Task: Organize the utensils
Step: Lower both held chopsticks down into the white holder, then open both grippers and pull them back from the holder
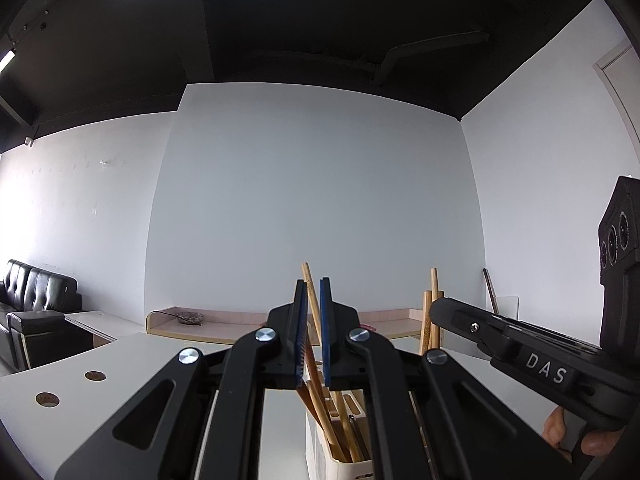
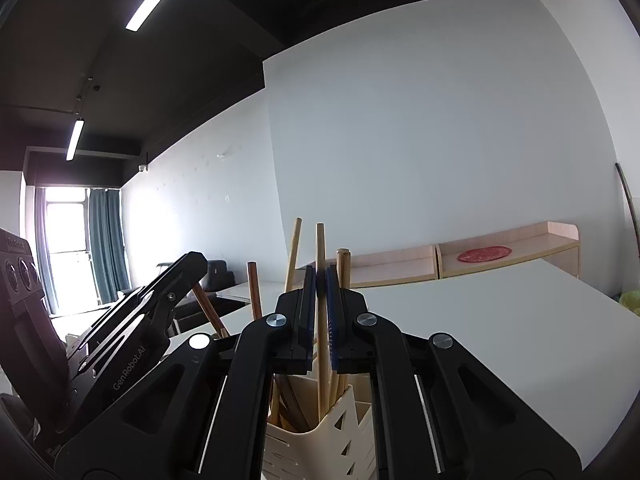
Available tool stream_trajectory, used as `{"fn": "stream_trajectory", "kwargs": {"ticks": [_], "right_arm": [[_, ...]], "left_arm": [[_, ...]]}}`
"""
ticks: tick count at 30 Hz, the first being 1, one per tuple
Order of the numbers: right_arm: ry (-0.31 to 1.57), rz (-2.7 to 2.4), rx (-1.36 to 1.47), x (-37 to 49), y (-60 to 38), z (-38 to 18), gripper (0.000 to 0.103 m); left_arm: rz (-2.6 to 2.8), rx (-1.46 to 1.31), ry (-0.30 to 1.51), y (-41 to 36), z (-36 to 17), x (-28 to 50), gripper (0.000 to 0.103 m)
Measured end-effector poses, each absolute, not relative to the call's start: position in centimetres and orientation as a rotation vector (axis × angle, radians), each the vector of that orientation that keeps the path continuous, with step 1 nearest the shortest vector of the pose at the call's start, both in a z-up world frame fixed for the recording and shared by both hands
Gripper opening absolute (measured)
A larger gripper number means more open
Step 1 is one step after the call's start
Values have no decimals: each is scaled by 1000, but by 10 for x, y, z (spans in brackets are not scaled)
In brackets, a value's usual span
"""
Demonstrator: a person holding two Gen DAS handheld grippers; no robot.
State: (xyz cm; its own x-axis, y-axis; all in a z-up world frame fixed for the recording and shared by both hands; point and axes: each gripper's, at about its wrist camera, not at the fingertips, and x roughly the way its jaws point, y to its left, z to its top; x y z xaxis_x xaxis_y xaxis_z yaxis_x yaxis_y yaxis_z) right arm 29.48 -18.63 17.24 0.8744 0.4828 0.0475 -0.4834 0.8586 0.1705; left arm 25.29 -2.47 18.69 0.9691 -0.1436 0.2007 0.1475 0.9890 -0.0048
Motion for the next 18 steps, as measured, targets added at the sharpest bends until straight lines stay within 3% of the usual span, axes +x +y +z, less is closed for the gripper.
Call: {"fn": "stream_trajectory", "kwargs": {"ticks": [15, 17, 18], "right_arm": [[115, 486, 212, 294, -186, 165, 7], [141, 487, 229, 294, -189, 164, 13], [155, 489, 241, 293, -192, 163, 13]], "left_arm": [[-163, -101, -101, -7, 193, 250, 6], [-159, -112, -87, -4, 194, 246, 15], [-154, -117, -87, -3, 194, 244, 28]]}}
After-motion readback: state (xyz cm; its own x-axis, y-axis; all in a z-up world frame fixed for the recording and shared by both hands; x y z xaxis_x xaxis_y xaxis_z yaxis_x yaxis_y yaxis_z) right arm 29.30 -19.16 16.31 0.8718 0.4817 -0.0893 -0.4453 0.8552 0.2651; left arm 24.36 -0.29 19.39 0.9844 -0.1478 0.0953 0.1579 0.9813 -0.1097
